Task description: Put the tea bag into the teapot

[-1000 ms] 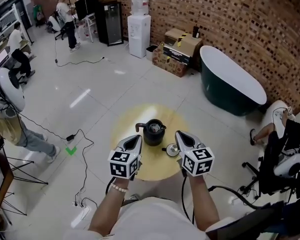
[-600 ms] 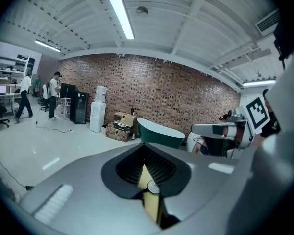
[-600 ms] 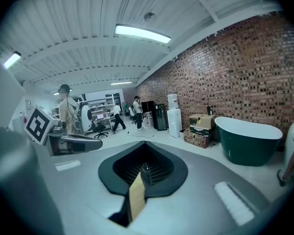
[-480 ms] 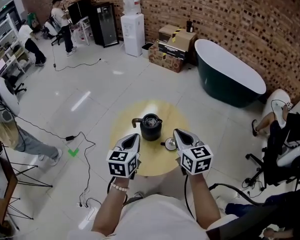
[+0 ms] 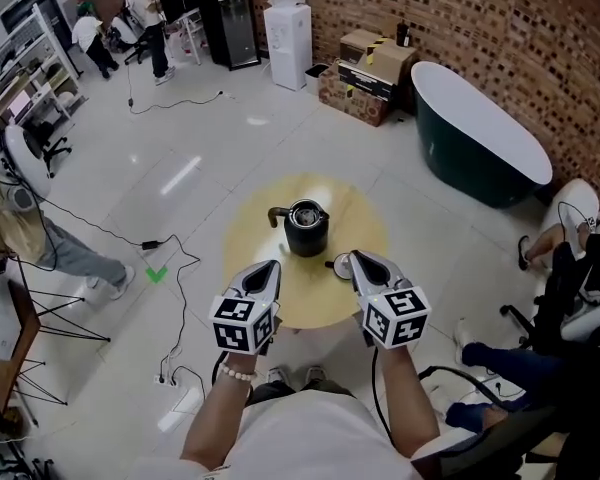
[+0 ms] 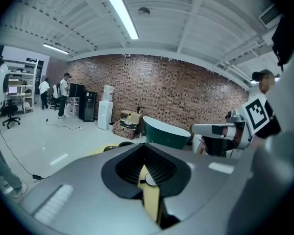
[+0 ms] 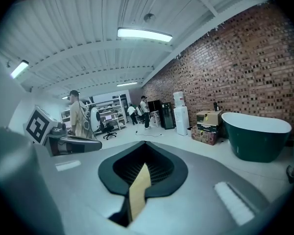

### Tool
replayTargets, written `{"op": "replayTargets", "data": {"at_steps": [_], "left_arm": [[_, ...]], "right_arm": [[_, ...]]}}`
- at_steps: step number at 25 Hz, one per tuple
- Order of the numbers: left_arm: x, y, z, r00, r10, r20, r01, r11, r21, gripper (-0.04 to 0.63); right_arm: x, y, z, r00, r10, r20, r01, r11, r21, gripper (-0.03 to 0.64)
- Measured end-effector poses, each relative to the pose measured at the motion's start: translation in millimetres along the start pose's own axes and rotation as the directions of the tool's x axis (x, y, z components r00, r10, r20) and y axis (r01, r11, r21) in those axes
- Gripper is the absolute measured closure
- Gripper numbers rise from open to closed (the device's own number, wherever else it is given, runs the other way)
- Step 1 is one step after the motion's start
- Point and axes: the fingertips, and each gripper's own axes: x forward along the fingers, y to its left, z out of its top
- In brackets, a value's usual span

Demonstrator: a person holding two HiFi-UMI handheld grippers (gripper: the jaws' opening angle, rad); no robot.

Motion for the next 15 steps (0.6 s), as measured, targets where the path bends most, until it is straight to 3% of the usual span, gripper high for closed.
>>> {"op": "replayTargets", "data": {"at_steps": [8, 15], "left_arm": [[-25, -14, -21, 0.999, -0.031, -0.012, 0.031, 0.999, 0.012, 0.583], [-90, -18, -48, 0.998, -0.064, 0.017, 0.064, 0.998, 0.008, 0.583]], "right_arm": [[-26, 16, -19, 1.000, -0.016, 0.014, 0.016, 1.000, 0.021, 0.615], [-63, 75, -53, 0.999, -0.043, -0.002, 0.043, 0.999, 0.011, 0.615]]}}
